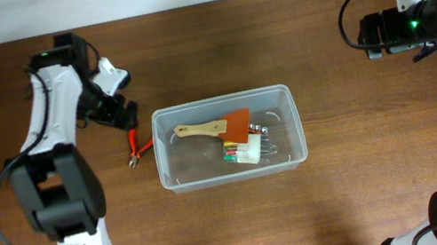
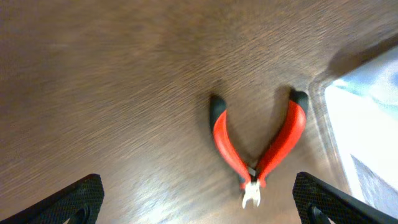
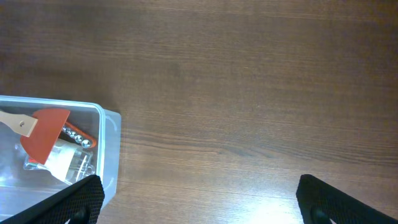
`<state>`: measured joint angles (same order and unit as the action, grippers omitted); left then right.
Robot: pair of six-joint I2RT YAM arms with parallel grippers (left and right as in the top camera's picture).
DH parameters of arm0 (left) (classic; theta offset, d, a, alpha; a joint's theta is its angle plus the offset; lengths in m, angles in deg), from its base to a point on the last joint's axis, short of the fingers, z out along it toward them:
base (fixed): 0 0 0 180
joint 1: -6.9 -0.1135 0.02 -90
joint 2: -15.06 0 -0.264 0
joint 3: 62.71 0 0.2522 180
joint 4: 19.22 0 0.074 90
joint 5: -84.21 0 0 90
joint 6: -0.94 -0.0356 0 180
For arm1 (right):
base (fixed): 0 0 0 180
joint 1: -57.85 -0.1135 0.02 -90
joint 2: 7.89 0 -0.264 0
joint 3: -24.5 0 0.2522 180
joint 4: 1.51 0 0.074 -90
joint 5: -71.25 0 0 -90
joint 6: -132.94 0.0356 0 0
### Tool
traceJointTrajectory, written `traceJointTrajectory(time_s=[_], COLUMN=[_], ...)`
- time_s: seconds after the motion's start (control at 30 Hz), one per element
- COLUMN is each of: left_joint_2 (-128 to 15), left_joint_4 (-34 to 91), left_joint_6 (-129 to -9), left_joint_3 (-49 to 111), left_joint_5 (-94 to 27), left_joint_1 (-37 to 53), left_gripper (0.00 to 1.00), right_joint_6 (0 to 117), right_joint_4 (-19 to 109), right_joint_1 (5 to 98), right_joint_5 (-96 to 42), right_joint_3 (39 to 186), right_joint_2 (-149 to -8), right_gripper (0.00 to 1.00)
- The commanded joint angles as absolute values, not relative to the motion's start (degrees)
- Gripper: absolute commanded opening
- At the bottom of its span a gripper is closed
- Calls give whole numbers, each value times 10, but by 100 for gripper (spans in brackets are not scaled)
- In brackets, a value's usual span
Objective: Pack container
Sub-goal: 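Move the left gripper back to the red pliers and grasp them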
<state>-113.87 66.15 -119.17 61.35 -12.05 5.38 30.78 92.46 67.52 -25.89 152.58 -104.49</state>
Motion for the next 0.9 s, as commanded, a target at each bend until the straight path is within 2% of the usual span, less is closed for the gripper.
traceJointTrajectory(time_s=[0.0,0.47,0.87], left_joint_2=[-1172,-1211,-1211], left_joint_4=[662,675,644], left_joint_6=[-1177,-1156,-1156], left_joint_3=[609,605,537], left_joint_5=[-135,-59,-57], left_joint_1=[60,61,76], left_gripper=[99,99,99], right_joint_6=[308,308,308], right_joint_4=[925,924,924], right_joint_1=[677,677,677], right_joint_5=[-256,-256,-256], right_joint_3=[1525,1525,1525], right_joint_2=[-1048,-1048,-1048], right_gripper=[99,98,99])
